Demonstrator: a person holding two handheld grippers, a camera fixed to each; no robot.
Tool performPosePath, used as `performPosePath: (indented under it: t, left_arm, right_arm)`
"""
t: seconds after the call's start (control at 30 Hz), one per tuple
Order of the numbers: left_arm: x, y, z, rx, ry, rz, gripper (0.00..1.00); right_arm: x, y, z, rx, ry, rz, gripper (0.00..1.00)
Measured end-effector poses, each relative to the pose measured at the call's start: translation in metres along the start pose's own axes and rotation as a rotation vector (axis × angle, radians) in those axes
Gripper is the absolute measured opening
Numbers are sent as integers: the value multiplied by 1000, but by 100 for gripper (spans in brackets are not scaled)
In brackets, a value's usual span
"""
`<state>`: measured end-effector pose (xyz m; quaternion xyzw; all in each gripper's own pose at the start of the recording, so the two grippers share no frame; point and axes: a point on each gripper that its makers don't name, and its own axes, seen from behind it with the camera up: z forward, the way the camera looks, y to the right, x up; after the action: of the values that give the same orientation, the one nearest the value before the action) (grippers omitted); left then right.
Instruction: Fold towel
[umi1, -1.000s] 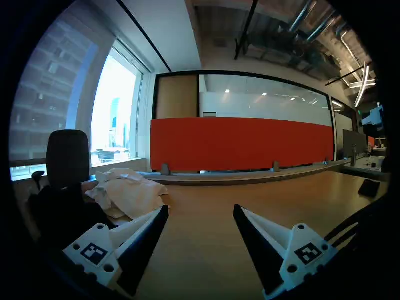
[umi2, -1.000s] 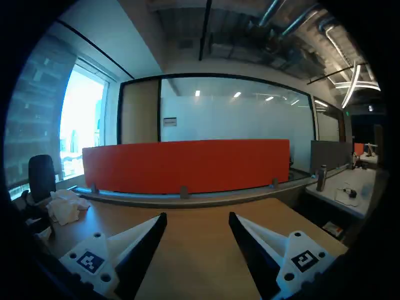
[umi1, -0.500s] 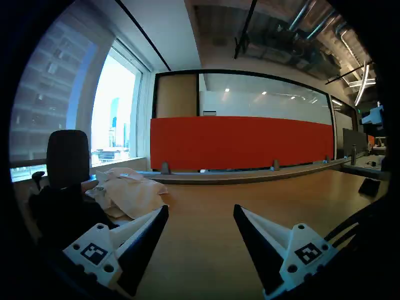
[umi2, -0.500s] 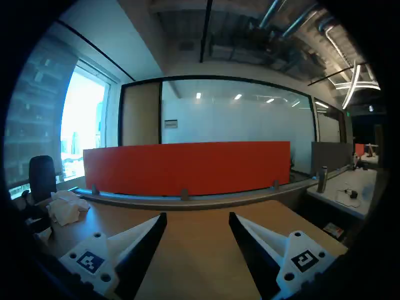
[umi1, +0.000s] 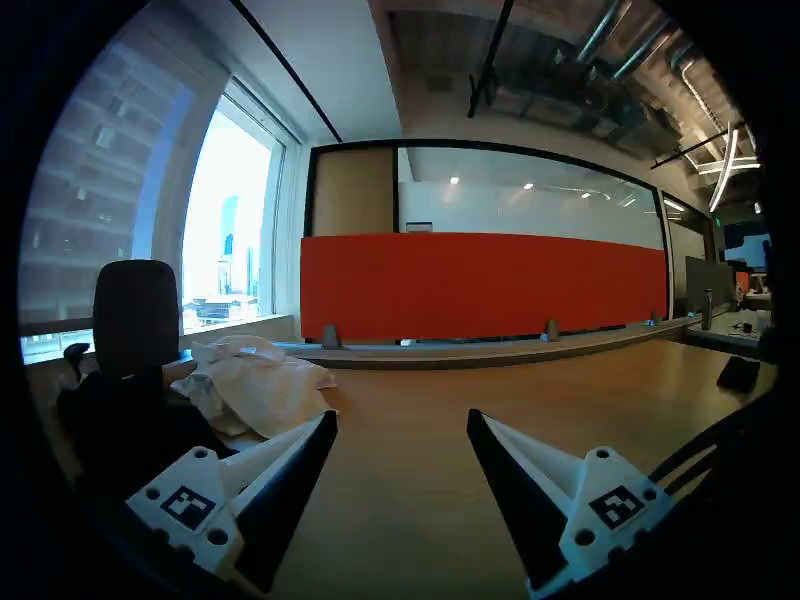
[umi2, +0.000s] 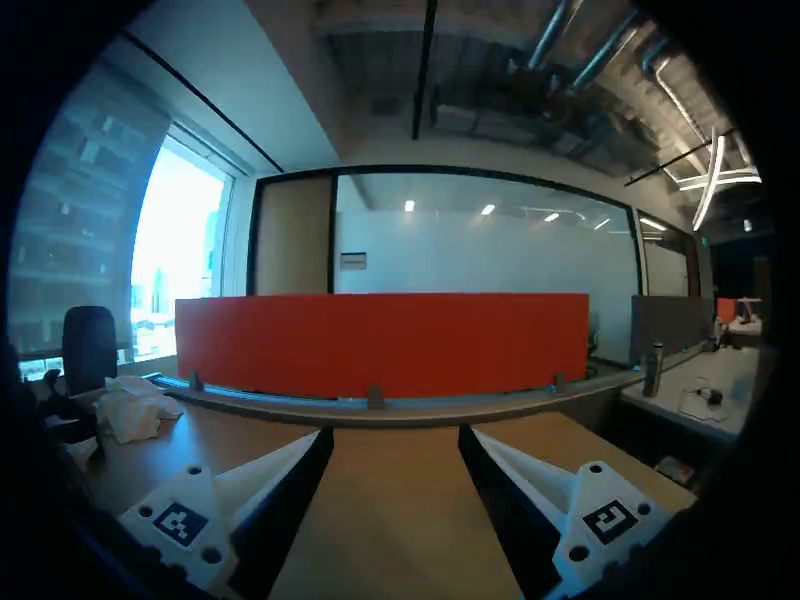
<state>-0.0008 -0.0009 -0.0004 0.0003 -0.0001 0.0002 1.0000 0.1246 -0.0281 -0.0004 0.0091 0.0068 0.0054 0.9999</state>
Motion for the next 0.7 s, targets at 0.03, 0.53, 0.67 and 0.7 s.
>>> performPosePath:
  t: [0.03, 0.53, 0.67, 0.7]
  left_arm:
    - [0, 0, 0, 0, 0, 0, 97]
    - [0, 1, 0, 0, 0, 0, 97]
    - [0, 1, 0, 0, 0, 0, 97]
    - [0, 1, 0, 0, 0, 0, 97]
  right_arm:
    - [-3, 1, 0, 1, 1, 5, 96]
    - [-60, 19, -5, 25, 5, 6, 96]
    - [-73, 23, -6, 32, 4, 14, 96]
    - [-77, 24, -6, 33, 4, 15, 96]
